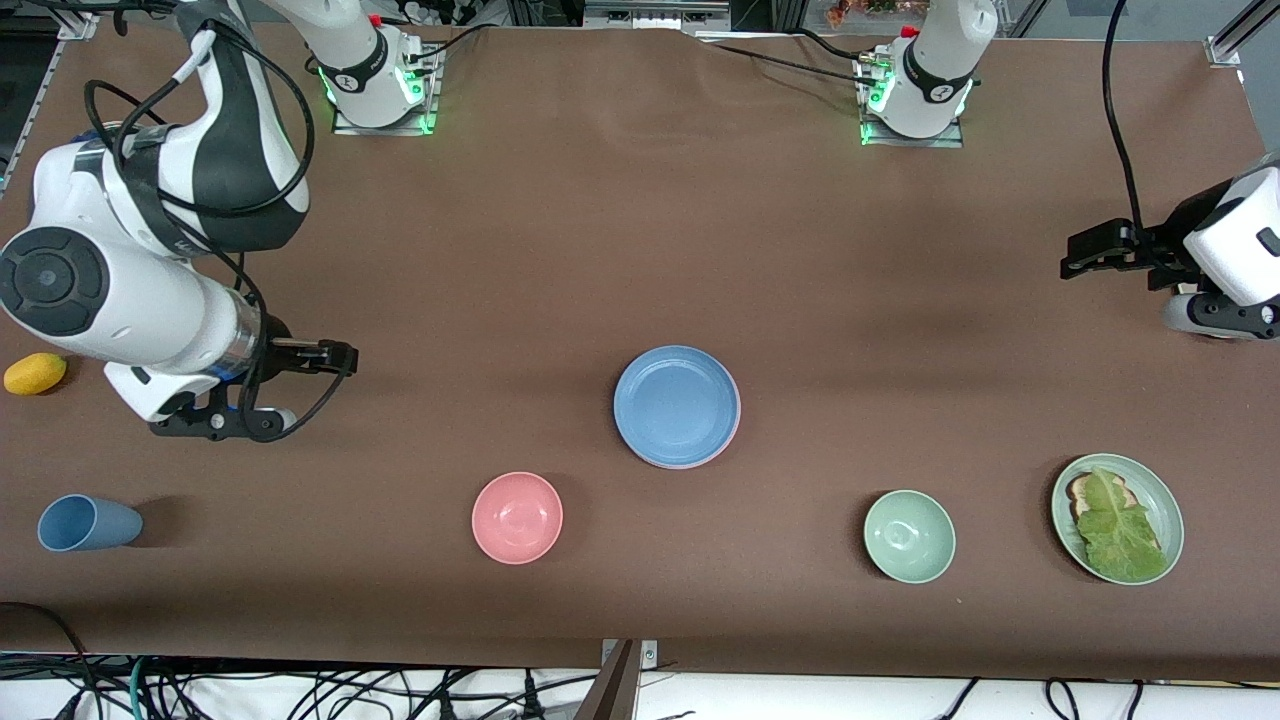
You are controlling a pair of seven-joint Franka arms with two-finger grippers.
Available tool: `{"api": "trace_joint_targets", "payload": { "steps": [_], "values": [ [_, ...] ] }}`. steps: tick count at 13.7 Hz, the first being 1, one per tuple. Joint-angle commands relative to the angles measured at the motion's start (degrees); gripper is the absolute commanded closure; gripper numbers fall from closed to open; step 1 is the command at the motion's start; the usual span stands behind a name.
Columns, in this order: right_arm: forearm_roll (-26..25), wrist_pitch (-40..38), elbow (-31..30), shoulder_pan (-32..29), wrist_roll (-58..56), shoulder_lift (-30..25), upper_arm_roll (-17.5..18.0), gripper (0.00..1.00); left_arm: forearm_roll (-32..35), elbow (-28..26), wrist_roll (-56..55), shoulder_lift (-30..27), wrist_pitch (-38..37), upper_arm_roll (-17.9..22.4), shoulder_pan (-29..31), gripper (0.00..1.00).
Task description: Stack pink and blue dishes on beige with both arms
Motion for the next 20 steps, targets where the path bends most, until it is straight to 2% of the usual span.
{"api": "trace_joint_targets", "payload": {
  "steps": [1,9,11,17,20],
  "values": [
    [0.79,-0.95,-0.12,-0.07,-1.04,-1.06,-0.09,0.00,1.11,-0.08,1.06,-0.16,0.31,0.01,-0.09,0.00],
    [0.79,-2.69,-0.03,-0.60,-0.87,-1.15,-0.79,0.00,1.11,0.01,1.06,-0.16,0.40,0.01,-0.09,0.00],
    [0.70,-4.89,1.89,-0.69,-1.13,-4.73,-0.79,0.00,1.11,-0.08,1.06,-0.16,0.31,0.01,-0.09,0.00],
    [0.26,-4.64,1.99,-0.87,-5.78,-3.87,-0.53,0.00,1.11,-0.08,1.06,-0.07,0.31,0.01,-0.01,0.00],
    [0.09,-5.77,1.90,-1.39,-7.11,-5.36,-0.61,0.00,1.11,-0.08,1.06,0.10,0.31,0.09,-0.01,0.00]
  ]
}}
